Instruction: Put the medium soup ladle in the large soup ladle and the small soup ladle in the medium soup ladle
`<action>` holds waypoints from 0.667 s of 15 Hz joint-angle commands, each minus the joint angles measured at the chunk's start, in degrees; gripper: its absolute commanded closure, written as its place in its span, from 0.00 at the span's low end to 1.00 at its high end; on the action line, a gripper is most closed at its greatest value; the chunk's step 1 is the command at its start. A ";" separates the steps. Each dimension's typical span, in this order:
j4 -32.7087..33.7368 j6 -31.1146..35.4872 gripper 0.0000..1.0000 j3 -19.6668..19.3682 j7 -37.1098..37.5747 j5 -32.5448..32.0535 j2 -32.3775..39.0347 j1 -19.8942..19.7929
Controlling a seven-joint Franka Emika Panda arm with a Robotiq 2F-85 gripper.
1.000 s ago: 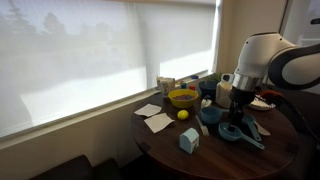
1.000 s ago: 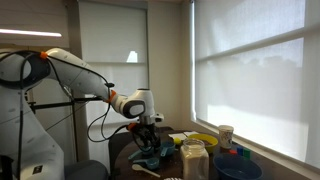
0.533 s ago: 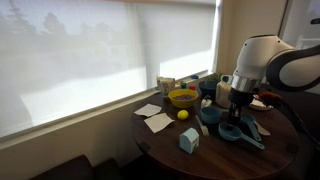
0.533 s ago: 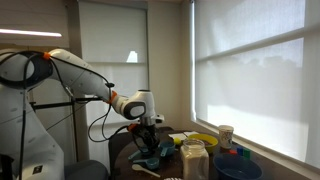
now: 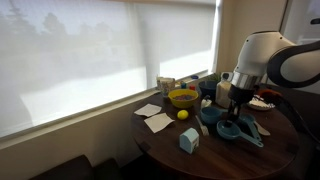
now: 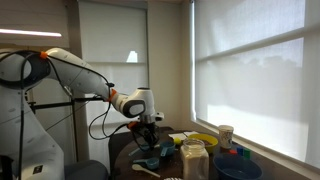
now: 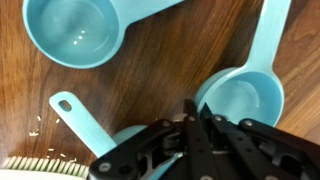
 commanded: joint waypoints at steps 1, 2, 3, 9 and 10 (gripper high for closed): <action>0.40 -2.47 0.99 -1.17 -4.05 2.50 -3.60 1.45; 0.68 -3.52 0.99 -1.64 -5.69 2.87 -4.70 1.82; 0.98 -4.56 0.99 -1.97 -7.02 2.74 -5.58 2.01; 4.23 -12.77 0.99 -4.35 -21.47 -0.59 -10.01 3.16; 4.58 -13.11 0.99 -5.15 -23.76 0.19 -10.13 3.57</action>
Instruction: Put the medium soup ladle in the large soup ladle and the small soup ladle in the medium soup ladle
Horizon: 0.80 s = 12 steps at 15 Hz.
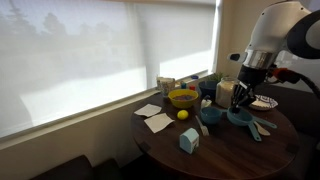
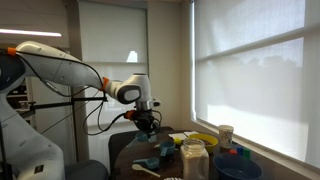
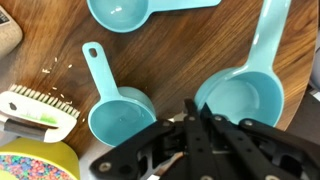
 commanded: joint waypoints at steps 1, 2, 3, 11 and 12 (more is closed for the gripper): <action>0.49 -0.71 0.95 -1.17 -1.79 -0.41 -0.53 0.95; 0.77 -1.15 0.95 -1.73 -3.41 -0.36 -0.89 1.20; 0.93 -1.38 0.95 -2.05 -4.28 -0.30 -1.01 1.29; 0.96 -1.43 0.95 -2.19 -4.88 -0.24 -1.00 1.54; 0.96 -1.43 0.95 -2.19 -4.88 -0.24 -1.00 1.54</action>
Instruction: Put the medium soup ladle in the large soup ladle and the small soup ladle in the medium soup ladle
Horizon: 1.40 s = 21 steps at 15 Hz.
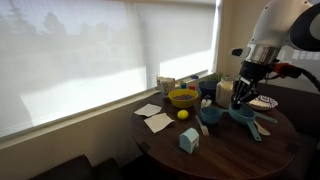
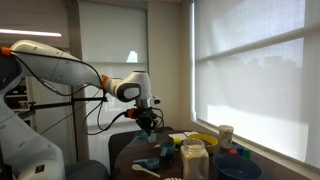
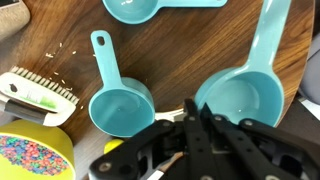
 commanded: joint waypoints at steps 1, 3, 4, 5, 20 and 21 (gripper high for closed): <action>0.13 -0.16 0.95 -0.33 0.21 -0.24 0.01 0.39; 0.51 1.57 0.99 -0.05 1.51 -3.40 1.51 -1.91; 0.92 1.90 0.99 0.09 2.12 -6.15 2.59 -3.32; 1.40 2.17 0.99 -0.96 0.90 -6.84 3.42 -3.47; 12.31 5.12 0.99 -2.52 -9.97 -5.86 16.42 -3.10; 13.00 5.01 0.99 -2.36 -10.46 -5.21 17.21 -2.93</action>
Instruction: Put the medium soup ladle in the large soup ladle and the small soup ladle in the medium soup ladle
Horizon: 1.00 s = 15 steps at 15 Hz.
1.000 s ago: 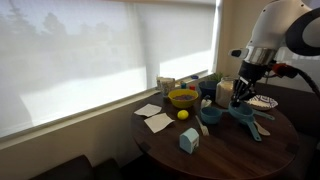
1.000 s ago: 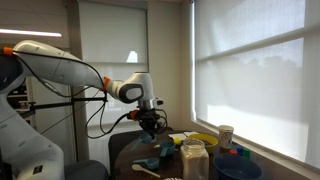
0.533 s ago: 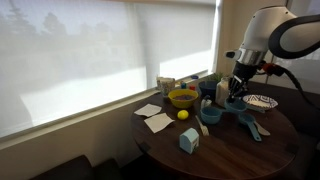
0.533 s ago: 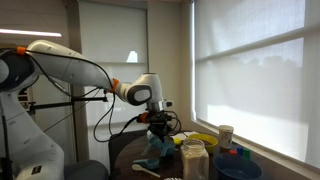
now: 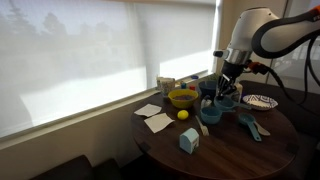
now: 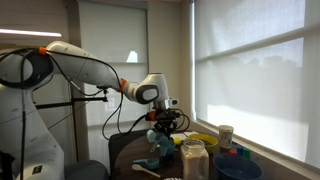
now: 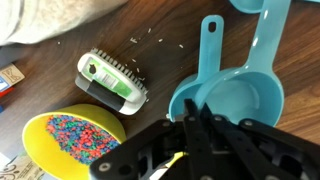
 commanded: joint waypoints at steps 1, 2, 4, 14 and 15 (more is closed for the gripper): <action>3.79 0.27 0.99 0.99 -2.72 2.78 4.35 0.57; 4.44 0.18 0.99 1.35 -2.90 2.59 5.15 0.45; 5.44 0.01 0.99 2.07 -3.43 1.95 6.56 0.11; 7.04 0.01 0.99 3.20 -6.95 1.82 10.00 -0.84; 6.84 0.28 0.99 3.27 -7.39 1.96 10.01 -0.79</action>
